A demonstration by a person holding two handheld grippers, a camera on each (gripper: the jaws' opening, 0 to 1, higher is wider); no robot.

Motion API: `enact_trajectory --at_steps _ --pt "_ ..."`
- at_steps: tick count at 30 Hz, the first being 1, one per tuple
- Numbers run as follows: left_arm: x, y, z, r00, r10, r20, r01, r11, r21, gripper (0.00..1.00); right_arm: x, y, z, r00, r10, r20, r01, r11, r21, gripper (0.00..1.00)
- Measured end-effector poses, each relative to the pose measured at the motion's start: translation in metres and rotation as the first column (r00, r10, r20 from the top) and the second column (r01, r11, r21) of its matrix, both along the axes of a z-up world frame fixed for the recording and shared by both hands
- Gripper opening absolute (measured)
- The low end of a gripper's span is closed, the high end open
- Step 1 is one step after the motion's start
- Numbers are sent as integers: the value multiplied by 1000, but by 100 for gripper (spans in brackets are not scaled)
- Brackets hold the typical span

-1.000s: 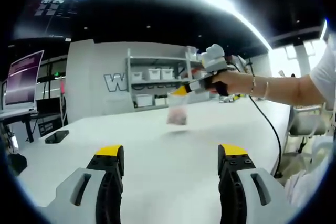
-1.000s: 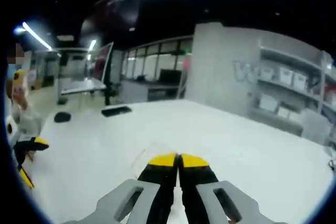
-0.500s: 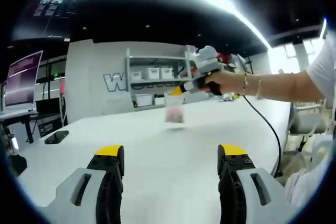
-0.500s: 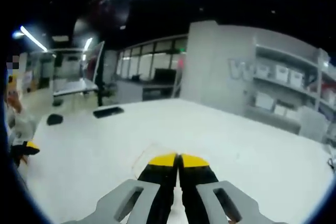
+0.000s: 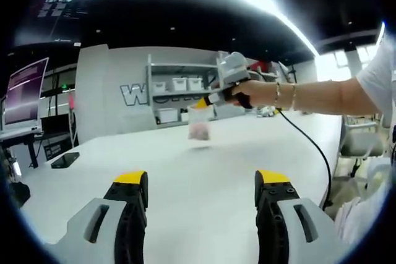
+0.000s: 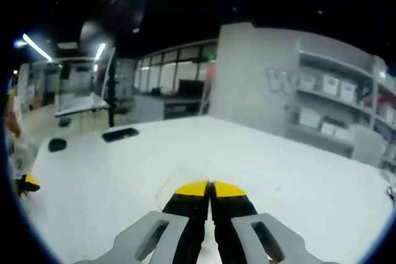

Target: Open the resealable bag by pulling the two sides of the seal apart until the entire bag opening is separated and visibly accessible.

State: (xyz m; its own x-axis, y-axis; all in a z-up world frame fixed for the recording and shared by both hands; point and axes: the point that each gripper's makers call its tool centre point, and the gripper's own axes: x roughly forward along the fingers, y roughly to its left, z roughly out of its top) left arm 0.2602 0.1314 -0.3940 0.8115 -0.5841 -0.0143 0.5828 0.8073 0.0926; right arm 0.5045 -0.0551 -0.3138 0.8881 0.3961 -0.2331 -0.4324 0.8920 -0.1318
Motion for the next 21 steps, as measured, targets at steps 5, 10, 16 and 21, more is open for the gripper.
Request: enact_trajectory --at_steps 5,10,16,21 --pt "1 1 0 1000 1 -1 -1 1000 1 70 10 -3 -1 1000 -11 -8 11 1000 3 0" --pt "1 2 0 1000 2 -1 -2 1000 2 70 16 -3 -5 1000 -16 -14 16 1000 0 0" --pt "2 0 -3 1000 -5 -9 5 1000 3 69 23 -3 -10 999 -25 -24 25 1000 1 0" --pt "3 1 -5 1000 -3 -13 3 1000 12 69 29 -2 -14 999 -33 -30 33 999 -3 0"
